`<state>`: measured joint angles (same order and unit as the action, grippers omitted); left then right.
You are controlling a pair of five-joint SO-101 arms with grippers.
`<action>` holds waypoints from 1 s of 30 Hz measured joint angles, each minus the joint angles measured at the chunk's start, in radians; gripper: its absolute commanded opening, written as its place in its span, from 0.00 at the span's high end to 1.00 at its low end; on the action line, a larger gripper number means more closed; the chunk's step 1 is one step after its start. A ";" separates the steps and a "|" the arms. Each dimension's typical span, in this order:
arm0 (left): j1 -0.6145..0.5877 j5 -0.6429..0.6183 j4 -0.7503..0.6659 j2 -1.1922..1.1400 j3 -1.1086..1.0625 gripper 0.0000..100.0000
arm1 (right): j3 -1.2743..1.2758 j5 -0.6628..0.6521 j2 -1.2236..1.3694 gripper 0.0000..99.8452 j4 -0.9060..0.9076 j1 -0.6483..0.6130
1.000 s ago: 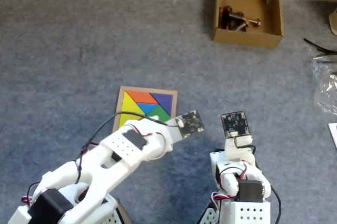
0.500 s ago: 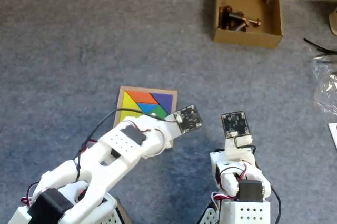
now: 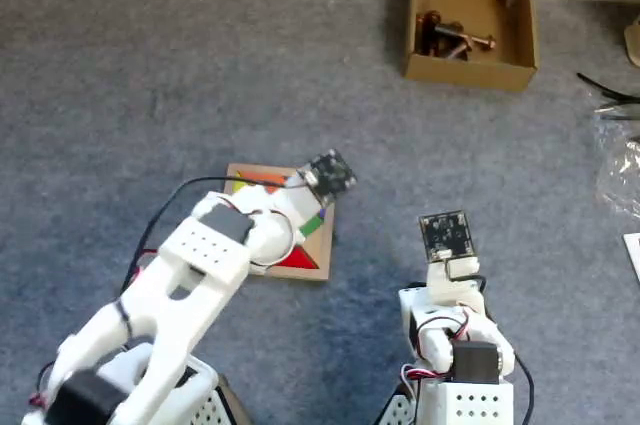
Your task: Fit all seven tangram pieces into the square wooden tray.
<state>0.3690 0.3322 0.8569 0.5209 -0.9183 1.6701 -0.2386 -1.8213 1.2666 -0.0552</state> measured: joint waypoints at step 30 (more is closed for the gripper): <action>-0.414 -0.017 0.186 0.928 -0.304 0.99 | 0.000 0.000 0.000 0.99 0.000 0.000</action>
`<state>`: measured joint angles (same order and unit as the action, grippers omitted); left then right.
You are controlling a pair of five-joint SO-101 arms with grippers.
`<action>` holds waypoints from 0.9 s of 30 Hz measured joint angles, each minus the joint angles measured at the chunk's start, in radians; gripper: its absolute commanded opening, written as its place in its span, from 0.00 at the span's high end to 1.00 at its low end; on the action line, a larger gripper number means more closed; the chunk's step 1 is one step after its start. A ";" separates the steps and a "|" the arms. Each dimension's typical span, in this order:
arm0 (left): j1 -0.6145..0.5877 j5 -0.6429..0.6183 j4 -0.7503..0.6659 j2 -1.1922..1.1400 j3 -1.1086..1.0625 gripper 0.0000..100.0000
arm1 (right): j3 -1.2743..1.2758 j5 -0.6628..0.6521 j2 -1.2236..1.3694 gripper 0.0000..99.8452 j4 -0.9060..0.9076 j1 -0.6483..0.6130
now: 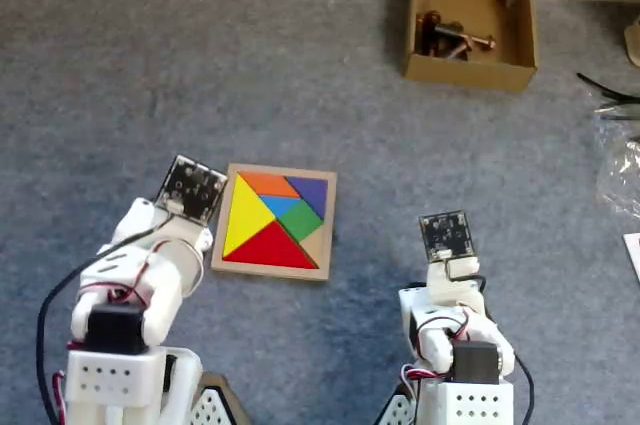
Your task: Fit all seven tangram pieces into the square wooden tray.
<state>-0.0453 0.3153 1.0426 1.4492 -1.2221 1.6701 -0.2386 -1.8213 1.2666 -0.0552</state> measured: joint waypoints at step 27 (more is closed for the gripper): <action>-0.055 0.000 0.097 0.362 -0.176 0.99 | 0.000 0.000 0.000 0.99 0.000 0.000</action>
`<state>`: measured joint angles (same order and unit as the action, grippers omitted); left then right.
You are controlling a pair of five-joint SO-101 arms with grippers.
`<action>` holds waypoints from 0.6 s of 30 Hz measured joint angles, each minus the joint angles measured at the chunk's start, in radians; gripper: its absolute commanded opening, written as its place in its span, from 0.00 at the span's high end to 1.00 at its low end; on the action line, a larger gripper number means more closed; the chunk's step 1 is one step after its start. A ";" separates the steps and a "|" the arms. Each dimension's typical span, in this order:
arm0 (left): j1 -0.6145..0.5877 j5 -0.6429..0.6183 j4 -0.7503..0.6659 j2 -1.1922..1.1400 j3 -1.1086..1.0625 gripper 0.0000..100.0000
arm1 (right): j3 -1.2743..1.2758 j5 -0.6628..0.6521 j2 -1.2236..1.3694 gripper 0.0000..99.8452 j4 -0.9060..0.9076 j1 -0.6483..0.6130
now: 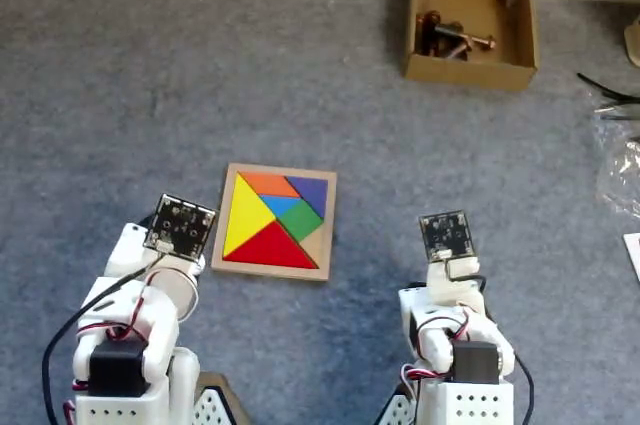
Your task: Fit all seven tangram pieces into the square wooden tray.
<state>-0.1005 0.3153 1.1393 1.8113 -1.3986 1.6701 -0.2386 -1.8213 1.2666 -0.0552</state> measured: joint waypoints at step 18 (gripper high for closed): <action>0.002 0.000 0.080 0.002 -0.044 0.99 | 0.000 0.000 0.000 0.99 0.000 0.000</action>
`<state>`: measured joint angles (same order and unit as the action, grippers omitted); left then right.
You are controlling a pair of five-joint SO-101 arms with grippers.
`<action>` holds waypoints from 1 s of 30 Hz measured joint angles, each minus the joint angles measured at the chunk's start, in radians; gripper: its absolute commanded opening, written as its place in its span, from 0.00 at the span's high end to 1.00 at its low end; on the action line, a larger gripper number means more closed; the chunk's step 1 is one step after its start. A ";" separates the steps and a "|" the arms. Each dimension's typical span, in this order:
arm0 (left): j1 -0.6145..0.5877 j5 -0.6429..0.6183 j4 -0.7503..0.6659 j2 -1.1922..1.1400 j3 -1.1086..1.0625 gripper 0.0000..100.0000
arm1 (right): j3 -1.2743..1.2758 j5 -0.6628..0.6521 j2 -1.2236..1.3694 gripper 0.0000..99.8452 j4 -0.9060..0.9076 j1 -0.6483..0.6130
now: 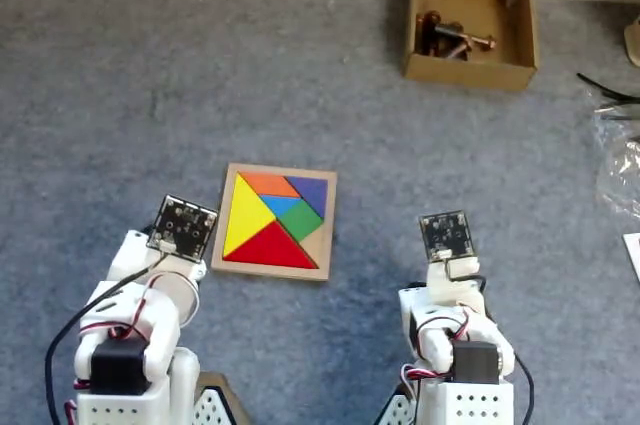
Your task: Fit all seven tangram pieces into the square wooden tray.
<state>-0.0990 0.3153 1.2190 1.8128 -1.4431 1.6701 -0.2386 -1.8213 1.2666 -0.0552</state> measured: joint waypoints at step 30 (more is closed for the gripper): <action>0.000 0.000 0.058 -0.002 -0.230 0.99 | 0.000 0.000 0.000 0.99 0.000 0.000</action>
<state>-0.0990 0.3153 1.2774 1.8113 -1.6732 1.6701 -0.2386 -1.8213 1.2666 -0.0552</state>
